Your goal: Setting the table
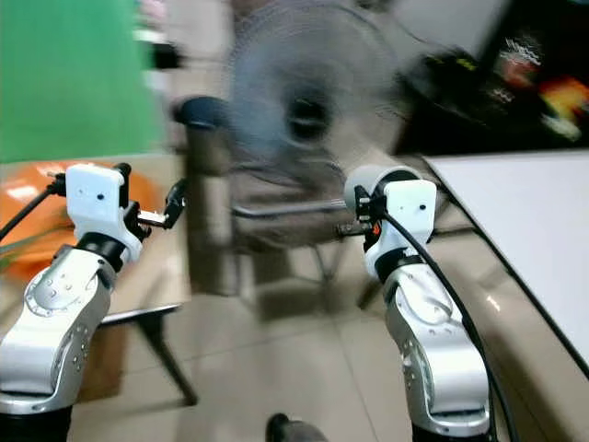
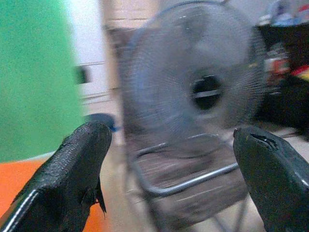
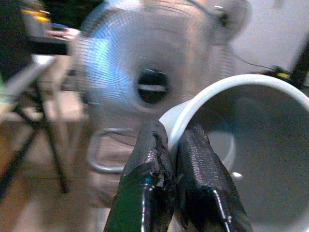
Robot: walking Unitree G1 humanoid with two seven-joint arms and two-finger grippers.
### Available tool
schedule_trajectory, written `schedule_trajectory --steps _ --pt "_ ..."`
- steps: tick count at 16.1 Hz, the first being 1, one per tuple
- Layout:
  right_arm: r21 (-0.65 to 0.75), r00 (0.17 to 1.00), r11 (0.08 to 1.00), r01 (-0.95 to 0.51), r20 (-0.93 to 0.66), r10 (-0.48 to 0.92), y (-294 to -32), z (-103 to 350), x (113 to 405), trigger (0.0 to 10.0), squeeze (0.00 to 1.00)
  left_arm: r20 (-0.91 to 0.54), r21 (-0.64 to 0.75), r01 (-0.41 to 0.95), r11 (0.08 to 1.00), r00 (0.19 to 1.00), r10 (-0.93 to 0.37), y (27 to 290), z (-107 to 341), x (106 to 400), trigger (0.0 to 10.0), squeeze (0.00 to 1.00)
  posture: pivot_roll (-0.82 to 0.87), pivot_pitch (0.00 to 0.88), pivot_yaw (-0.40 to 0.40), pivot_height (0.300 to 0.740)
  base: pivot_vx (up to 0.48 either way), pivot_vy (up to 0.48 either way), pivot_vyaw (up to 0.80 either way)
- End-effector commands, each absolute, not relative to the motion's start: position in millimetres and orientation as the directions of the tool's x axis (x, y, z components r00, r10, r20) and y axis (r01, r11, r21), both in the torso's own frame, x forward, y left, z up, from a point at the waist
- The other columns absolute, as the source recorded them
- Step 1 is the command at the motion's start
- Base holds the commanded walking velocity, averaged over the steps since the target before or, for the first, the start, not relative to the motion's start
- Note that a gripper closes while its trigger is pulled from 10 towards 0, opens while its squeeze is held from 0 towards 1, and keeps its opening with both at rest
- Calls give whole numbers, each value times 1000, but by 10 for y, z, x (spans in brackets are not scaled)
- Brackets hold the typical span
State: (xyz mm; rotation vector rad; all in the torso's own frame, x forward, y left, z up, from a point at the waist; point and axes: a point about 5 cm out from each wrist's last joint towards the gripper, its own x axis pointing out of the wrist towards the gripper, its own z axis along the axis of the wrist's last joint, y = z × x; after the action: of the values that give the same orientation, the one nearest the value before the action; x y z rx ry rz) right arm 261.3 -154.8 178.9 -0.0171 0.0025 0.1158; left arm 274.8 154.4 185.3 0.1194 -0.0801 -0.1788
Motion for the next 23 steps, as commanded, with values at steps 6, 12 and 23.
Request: schedule_trajectory --steps 6,12,23 --pt "-19 992 992 -126 15 126 -1513 1847 2599 10000 0 73 133 184 974 978 -195 1549 1884 2715 10000 0 42 31 -72 740 0 0 -800" --pt "-25 992 992 -125 8 126 -1508 1852 2597 10000 0 74 102 190 976 977 -198 1546 1883 2735 10000 0 33 31 -65 740 0 0 -800" --pt "-50 990 988 -144 -4 144 -1481 1830 2589 10000 0 73 71 207 976 974 -212 1549 1891 2728 10000 0 36 36 -62 740 182 0 -291"
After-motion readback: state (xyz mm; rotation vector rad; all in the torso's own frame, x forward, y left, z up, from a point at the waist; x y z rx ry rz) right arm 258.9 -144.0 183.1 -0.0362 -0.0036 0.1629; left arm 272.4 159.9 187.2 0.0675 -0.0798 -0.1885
